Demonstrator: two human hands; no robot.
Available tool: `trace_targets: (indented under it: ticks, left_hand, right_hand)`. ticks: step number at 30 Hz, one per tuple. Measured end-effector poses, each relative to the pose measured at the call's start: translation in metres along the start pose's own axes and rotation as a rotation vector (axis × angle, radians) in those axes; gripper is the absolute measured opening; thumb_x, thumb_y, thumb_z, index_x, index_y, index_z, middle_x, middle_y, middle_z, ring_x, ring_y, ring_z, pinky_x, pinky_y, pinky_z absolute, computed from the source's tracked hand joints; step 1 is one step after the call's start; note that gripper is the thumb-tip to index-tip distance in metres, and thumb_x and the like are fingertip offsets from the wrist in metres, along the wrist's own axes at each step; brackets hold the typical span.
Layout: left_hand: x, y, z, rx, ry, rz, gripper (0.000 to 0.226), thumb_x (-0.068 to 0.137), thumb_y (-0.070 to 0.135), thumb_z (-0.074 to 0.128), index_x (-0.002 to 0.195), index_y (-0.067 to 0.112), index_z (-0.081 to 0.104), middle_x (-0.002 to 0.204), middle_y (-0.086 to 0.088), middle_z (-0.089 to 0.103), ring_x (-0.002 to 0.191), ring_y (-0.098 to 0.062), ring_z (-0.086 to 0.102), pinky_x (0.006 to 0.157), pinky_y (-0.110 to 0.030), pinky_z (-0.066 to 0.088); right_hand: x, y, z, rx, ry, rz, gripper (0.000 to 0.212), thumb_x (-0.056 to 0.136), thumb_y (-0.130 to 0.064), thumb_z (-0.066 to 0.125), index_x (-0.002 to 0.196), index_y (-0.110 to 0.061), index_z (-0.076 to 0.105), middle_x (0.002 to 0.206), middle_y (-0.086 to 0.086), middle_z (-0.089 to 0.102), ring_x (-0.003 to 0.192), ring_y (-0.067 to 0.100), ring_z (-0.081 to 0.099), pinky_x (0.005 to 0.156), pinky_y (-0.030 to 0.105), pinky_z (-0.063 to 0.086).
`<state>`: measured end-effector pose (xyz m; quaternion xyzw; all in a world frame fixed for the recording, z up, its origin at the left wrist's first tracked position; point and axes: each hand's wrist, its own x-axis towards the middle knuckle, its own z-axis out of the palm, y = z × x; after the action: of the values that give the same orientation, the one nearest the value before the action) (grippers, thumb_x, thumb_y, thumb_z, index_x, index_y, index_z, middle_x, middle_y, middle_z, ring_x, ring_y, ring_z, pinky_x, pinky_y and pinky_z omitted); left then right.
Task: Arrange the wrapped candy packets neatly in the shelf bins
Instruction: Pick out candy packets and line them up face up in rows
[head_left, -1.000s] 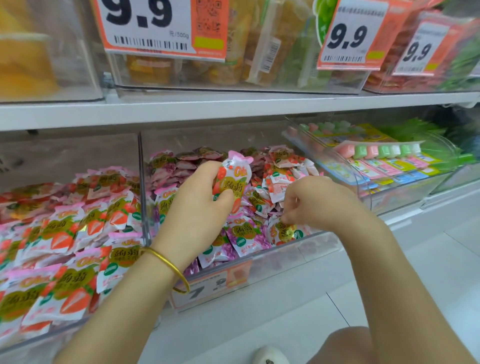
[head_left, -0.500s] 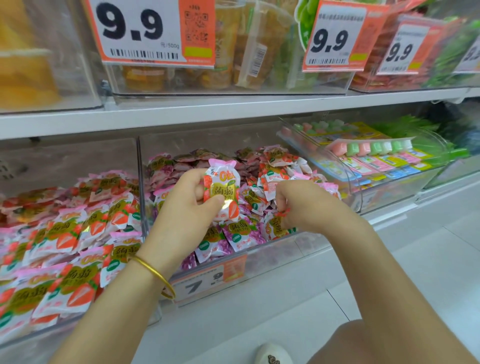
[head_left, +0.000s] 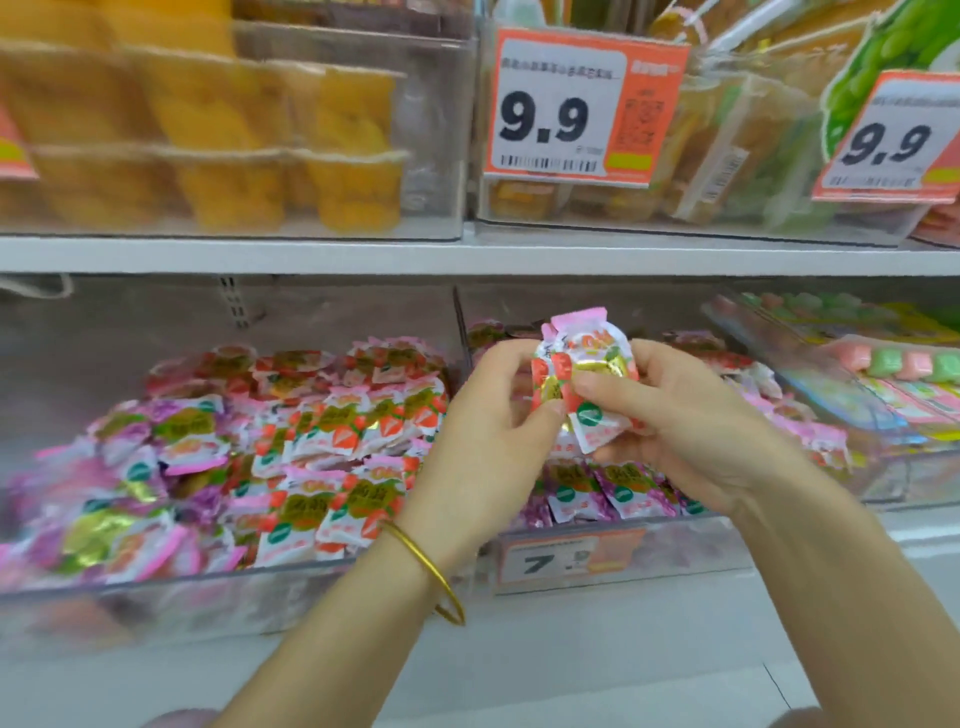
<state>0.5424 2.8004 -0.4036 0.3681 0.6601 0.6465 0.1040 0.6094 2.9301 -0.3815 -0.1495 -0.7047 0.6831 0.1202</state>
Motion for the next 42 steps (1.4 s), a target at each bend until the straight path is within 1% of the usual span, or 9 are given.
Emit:
trace_targets:
  ticks: [5, 10, 14, 16, 21, 25, 28, 32, 42]
  left_hand:
    - [-0.017, 0.007, -0.044, 0.022, 0.057, 0.016, 0.029, 0.088, 0.005, 0.056, 0.104, 0.029, 0.056, 0.096, 0.012, 0.063, 0.087, -0.005, 0.063, 0.073, -0.013, 0.050]
    - [-0.030, 0.003, -0.098, 0.097, 0.144, -0.024, 0.029, 0.087, 0.004, 0.058, 0.097, 0.030, 0.059, 0.093, 0.014, 0.063, 0.085, 0.001, 0.061, 0.072, -0.010, 0.048]
    - [-0.034, -0.023, -0.146, 0.490, 0.301, -0.115, 0.023, 0.087, 0.008, 0.057, 0.105, 0.021, 0.060, 0.105, 0.003, 0.060, 0.088, -0.003, 0.058, 0.075, -0.007, 0.044]
    - [-0.036, -0.034, -0.167, 0.682, 0.342, -0.150, 0.025, 0.085, 0.007, 0.056, 0.108, 0.015, 0.063, 0.109, -0.003, 0.058, 0.095, -0.014, 0.057, 0.086, -0.020, 0.044]
    - [-0.037, -0.040, -0.192, 0.900, 0.345, -0.207, 0.026, 0.087, 0.007, 0.051, 0.109, 0.014, 0.064, 0.115, -0.005, 0.055, 0.112, -0.022, 0.048, 0.097, -0.030, 0.036]
    - [-0.033, -0.041, -0.198, 0.964, 0.355, -0.237, 0.028, 0.090, 0.009, 0.045, 0.111, 0.016, 0.063, 0.121, -0.002, 0.053, 0.115, -0.022, 0.043, 0.096, -0.031, 0.036]
    - [-0.032, -0.041, -0.204, 0.962, 0.367, -0.247, 0.029, 0.091, 0.008, 0.044, 0.111, 0.015, 0.064, 0.122, -0.002, 0.053, 0.115, -0.022, 0.043, 0.097, -0.031, 0.035]
    - [-0.034, -0.042, -0.217, 0.934, 0.413, -0.259, 0.028, 0.090, 0.007, 0.045, 0.108, 0.016, 0.065, 0.121, -0.003, 0.054, 0.116, -0.023, 0.043, 0.099, -0.033, 0.036]
    - [-0.043, -0.040, -0.248, 0.890, 0.536, -0.292, 0.028, 0.089, 0.003, 0.048, 0.105, 0.016, 0.067, 0.121, -0.005, 0.057, 0.117, -0.024, 0.048, 0.096, -0.032, 0.036]
  right_hand:
    - [0.006, -0.007, 0.038, -0.031, -0.133, -0.024, 0.036, 0.072, -0.026, 0.068, 0.103, -0.009, 0.066, 0.079, 0.005, 0.068, 0.058, 0.012, 0.059, 0.047, 0.022, 0.048]
    - [0.024, -0.010, 0.092, -0.157, -0.096, -0.126, 0.024, 0.086, -0.013, 0.065, 0.108, -0.005, 0.062, 0.097, 0.014, 0.071, 0.085, 0.027, 0.070, 0.070, 0.038, 0.057]
    - [0.054, -0.009, 0.137, -0.392, -0.038, -0.113, 0.011, 0.086, -0.014, 0.066, 0.093, -0.008, 0.060, 0.082, 0.012, 0.066, 0.071, 0.025, 0.065, 0.063, 0.035, 0.052]
    - [0.080, -0.005, 0.156, -0.460, 0.008, -0.060, 0.013, 0.084, -0.013, 0.067, 0.092, -0.009, 0.058, 0.077, 0.008, 0.057, 0.068, 0.019, 0.056, 0.065, 0.033, 0.047]
    - [0.146, 0.001, 0.189, -0.396, 0.078, 0.116, 0.037, 0.087, -0.008, 0.062, 0.123, -0.004, 0.056, 0.124, 0.016, 0.060, 0.096, 0.023, 0.059, 0.082, 0.030, 0.048]
    - [0.184, 0.019, 0.218, -0.467, 0.076, 0.164, 0.036, 0.093, -0.011, 0.053, 0.128, -0.004, 0.051, 0.129, 0.015, 0.056, 0.115, 0.028, 0.057, 0.084, 0.029, 0.047]
    - [0.197, 0.034, 0.231, -0.798, 0.171, 0.069, 0.033, 0.092, -0.009, 0.052, 0.125, -0.005, 0.053, 0.124, 0.010, 0.057, 0.106, 0.025, 0.060, 0.081, 0.028, 0.050]
    - [0.197, 0.025, 0.219, -0.799, 0.126, 0.012, 0.026, 0.091, -0.022, 0.060, 0.114, -0.008, 0.057, 0.110, -0.001, 0.061, 0.091, 0.020, 0.066, 0.078, 0.026, 0.052]
    - [0.182, 0.032, 0.218, -1.430, 0.231, -0.180, 0.063, 0.084, -0.021, 0.068, 0.135, -0.011, 0.034, 0.135, 0.014, 0.041, 0.122, 0.033, 0.046, 0.087, 0.041, 0.045]
